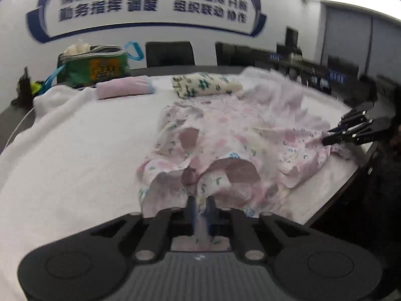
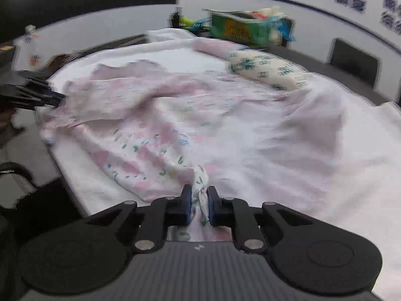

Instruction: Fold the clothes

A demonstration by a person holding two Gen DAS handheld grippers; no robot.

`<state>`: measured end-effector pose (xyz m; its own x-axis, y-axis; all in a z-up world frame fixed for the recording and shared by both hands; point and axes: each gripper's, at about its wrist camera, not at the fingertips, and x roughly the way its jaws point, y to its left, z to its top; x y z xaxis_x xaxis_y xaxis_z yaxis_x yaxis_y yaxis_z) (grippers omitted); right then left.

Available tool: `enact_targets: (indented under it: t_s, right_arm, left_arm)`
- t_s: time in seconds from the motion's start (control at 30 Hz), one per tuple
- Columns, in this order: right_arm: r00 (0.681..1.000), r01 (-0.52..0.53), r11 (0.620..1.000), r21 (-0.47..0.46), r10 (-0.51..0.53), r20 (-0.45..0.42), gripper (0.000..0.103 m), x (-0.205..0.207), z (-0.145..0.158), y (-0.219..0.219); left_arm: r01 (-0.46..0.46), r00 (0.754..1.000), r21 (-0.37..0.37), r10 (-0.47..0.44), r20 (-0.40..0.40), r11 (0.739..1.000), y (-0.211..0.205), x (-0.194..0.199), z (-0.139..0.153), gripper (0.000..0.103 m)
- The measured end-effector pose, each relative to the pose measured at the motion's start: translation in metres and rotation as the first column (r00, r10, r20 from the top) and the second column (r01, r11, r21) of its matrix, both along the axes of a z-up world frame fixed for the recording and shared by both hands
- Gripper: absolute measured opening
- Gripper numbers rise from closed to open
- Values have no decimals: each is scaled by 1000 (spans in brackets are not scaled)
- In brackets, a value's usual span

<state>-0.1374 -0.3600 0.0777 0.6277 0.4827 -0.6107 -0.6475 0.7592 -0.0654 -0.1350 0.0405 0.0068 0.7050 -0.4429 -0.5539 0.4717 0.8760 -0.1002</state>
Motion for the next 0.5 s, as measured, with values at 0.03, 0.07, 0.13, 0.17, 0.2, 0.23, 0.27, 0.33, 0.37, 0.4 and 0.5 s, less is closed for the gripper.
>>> enact_targets:
  t_s: [0.03,0.07,0.13,0.17,0.2,0.23,0.27,0.33,0.37,0.4,0.5]
  right_arm:
    - [1000,14,1000,8,-14,-9,15,2,1,-4]
    - [999,29,999,16,-28,-17,18,4,3,-8]
    - [1000,-7,997,71,6,19,28,1,20,-7]
    - [995,-92,988,123,86,58,42,0,33,4]
    - [983,-171,972,161,157,99,51,0,44,17]
    - [972,-213,967,141,195,132,69,7,48,41]
    - [959,-253,960,119,232,165,80,14,51,66]
    - [924,-320,947,-19,316,214,80,30,45,123]
    - [904,-344,931,-119,363,227,79,39,37,154]
    - [880,-374,908,-188,412,238,79,48,27,178]
    - [810,-468,813,-345,551,200,79,81,0,244]
  left_arm:
    - [-7,1000,-30,8,14,1000,7,-6,3,45]
    - [-20,999,-44,21,35,999,11,-12,6,65]
    - [-27,996,-51,31,83,998,13,-24,11,68]
    - [-37,995,-45,41,91,998,12,-24,12,69]
    - [-54,995,-34,57,85,998,11,-20,12,69]
    - [-71,994,-23,72,80,997,9,-16,11,69]
    - [-87,993,-12,88,74,996,8,-11,11,69]
    - [-120,991,10,119,64,993,5,-3,11,68]
    - [-137,989,21,135,60,990,3,1,11,65]
    - [-153,987,33,151,55,988,2,6,10,62]
    - [-150,987,-14,150,57,989,13,-1,17,61]
